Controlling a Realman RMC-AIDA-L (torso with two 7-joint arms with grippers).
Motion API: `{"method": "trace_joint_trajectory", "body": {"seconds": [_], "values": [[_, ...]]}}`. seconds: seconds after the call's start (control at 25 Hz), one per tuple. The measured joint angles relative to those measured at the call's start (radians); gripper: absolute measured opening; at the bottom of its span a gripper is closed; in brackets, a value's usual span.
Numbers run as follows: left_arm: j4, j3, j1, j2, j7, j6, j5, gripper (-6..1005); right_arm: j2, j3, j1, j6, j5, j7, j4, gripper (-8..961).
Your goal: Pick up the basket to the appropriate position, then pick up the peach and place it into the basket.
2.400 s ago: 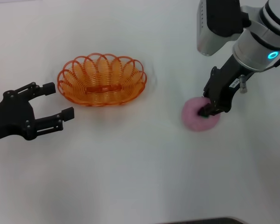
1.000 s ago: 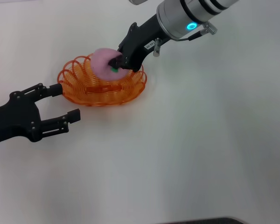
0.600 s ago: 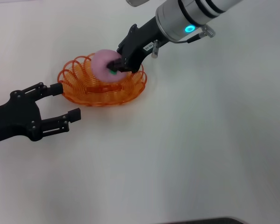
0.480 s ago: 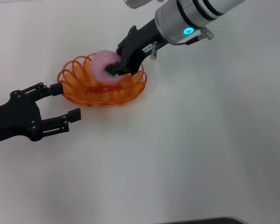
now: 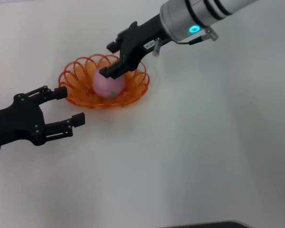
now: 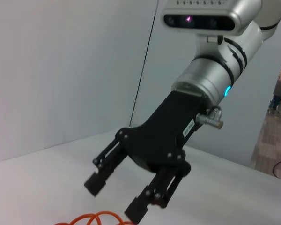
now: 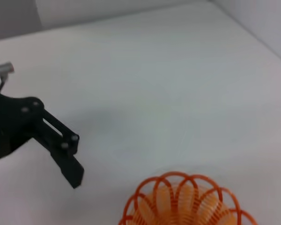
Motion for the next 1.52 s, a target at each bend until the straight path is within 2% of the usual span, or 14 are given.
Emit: {"method": "trace_joint_trajectory", "body": {"seconds": [0.2, 0.36, 0.48, 0.6, 0.72, 0.84, 0.96, 1.12, 1.52], "values": [[0.002, -0.004, 0.000, 0.000, 0.000, 0.000, -0.003, 860, -0.004, 0.040, -0.124, -0.041, 0.065, -0.050, -0.123, 712], [0.004, -0.010, 0.000, 0.001, 0.000, -0.004, -0.008, 860, -0.010, 0.166, -0.249, -0.201, 0.152, -0.185, -0.189, 783], [0.005, -0.018, 0.000, 0.002, 0.000, -0.007, -0.008, 860, -0.021, 0.311, -0.327, -0.362, 0.175, -0.275, -0.197, 780], [0.003, -0.035, 0.000, 0.004, 0.002, -0.005, -0.009, 860, -0.041, 0.436, -0.397, -0.473, 0.176, -0.344, -0.183, 776], [0.002, -0.048, 0.003, 0.004, 0.005, -0.006, -0.010, 860, -0.054, 0.516, -0.469, -0.527, 0.177, -0.431, -0.160, 770], [0.001, -0.057, 0.009, 0.004, 0.005, -0.008, -0.011, 860, -0.056, 0.576, -0.536, -0.538, 0.177, -0.530, -0.111, 766], [0.000, -0.068, 0.016, 0.004, 0.005, -0.007, -0.008, 860, -0.062, 0.612, -0.573, -0.539, 0.169, -0.575, -0.061, 766], [0.000, -0.088, 0.027, 0.006, 0.005, -0.011, 0.008, 860, -0.080, 0.635, -0.595, -0.537, 0.157, -0.588, -0.023, 767], [0.000, -0.105, 0.040, 0.006, 0.003, -0.014, 0.025, 860, -0.083, 0.641, -0.582, -0.531, 0.156, -0.582, -0.021, 766]]}}
